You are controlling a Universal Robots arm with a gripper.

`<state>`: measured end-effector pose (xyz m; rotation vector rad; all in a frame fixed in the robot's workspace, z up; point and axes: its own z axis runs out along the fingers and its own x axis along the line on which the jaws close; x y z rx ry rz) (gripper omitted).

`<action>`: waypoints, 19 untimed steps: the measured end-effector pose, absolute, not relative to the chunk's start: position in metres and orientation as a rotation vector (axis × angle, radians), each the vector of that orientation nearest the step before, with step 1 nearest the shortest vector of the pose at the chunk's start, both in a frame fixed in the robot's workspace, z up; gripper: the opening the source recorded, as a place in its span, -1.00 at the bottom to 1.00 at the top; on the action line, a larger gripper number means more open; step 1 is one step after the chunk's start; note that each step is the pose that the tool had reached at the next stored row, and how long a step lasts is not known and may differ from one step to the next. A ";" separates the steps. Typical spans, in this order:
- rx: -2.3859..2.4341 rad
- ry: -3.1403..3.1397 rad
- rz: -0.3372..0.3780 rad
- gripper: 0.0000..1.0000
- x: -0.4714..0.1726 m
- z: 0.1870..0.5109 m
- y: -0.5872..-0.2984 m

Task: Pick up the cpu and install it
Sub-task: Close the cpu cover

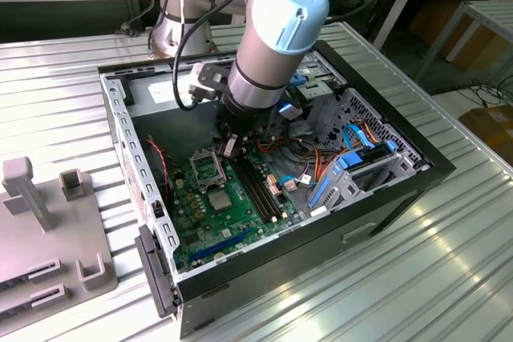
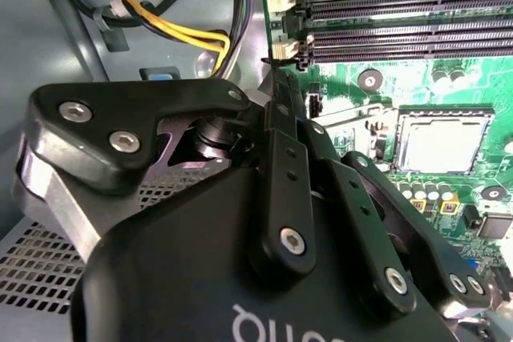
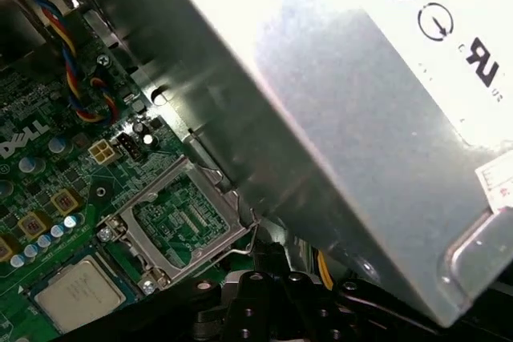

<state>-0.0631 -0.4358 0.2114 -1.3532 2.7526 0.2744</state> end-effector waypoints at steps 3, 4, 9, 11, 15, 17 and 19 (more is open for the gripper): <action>-1.353 2.753 0.274 -0.79 -0.064 0.212 -0.436; -1.353 2.753 0.274 -0.79 -0.064 0.212 -0.436; -1.353 2.753 0.274 -0.79 -0.065 0.216 -0.436; -1.353 2.753 0.274 -0.79 -0.066 0.217 -0.437; -1.354 2.755 0.269 -0.79 -0.068 0.220 -0.437; -1.354 2.755 0.268 -0.79 -0.068 0.221 -0.437; -1.355 2.756 0.266 -0.79 -0.068 0.223 -0.437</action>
